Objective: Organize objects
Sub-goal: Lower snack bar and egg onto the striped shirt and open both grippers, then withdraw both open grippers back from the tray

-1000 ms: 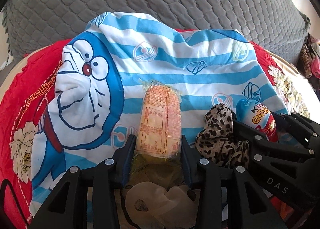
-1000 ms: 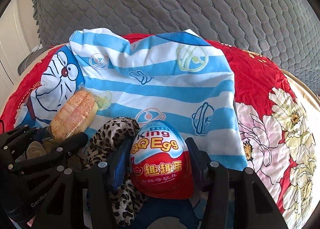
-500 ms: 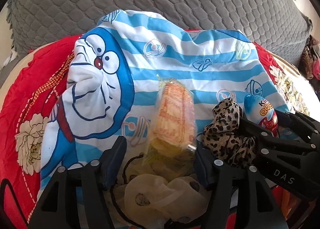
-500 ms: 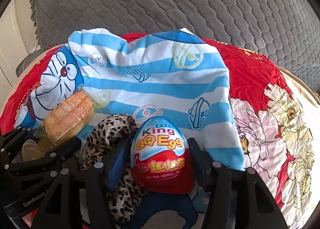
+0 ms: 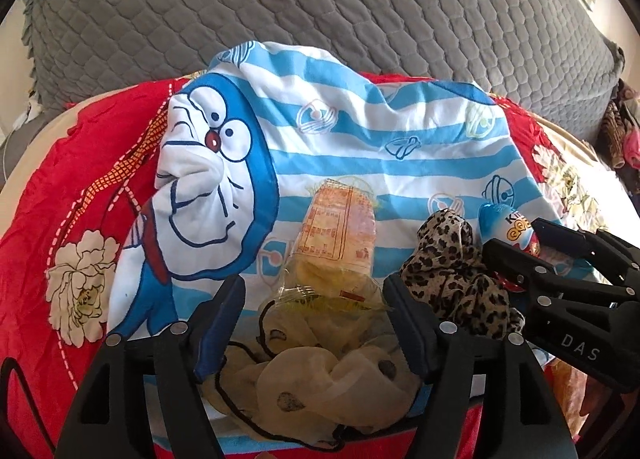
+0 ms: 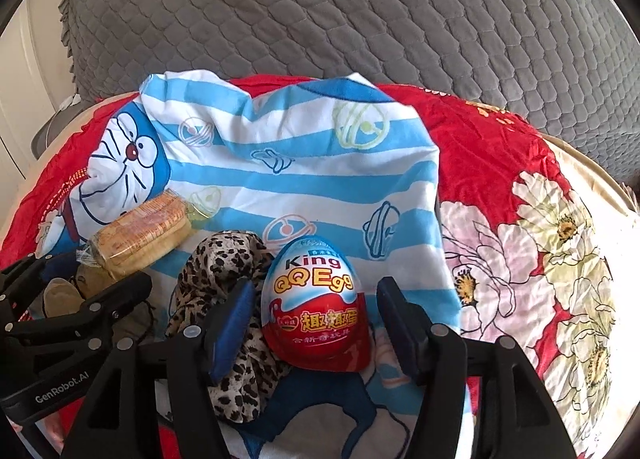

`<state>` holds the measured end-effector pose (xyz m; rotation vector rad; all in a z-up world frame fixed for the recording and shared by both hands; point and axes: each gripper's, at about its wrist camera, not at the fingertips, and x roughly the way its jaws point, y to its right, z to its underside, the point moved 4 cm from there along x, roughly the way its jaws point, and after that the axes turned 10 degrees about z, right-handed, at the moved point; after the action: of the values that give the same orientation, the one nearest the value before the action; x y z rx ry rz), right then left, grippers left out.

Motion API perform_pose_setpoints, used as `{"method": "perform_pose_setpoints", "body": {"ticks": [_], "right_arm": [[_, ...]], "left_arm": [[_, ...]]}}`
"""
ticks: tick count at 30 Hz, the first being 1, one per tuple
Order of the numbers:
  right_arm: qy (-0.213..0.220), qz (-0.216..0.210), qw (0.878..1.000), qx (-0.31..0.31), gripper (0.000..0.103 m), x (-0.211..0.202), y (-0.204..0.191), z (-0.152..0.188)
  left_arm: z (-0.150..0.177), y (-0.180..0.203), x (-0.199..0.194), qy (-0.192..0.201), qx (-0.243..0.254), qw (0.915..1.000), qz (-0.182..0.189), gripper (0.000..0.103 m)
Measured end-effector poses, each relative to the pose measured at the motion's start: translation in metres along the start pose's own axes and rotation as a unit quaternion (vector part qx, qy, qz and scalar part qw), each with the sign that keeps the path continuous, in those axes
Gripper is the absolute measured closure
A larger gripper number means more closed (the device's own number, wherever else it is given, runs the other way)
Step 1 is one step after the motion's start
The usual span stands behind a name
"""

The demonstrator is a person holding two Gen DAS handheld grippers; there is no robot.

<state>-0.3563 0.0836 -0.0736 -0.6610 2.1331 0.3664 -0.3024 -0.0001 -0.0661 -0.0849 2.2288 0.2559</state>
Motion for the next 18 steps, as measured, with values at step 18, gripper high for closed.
{"method": "perform_pose_setpoints", "body": {"ticks": [18], "right_arm": [[0.006,-0.007,1.0,-0.005,0.034,-0.033,0.001,0.013]], "left_arm": [[0.007,0.009,-0.019,0.002,-0.001,1.0,0.002,0.026]]}}
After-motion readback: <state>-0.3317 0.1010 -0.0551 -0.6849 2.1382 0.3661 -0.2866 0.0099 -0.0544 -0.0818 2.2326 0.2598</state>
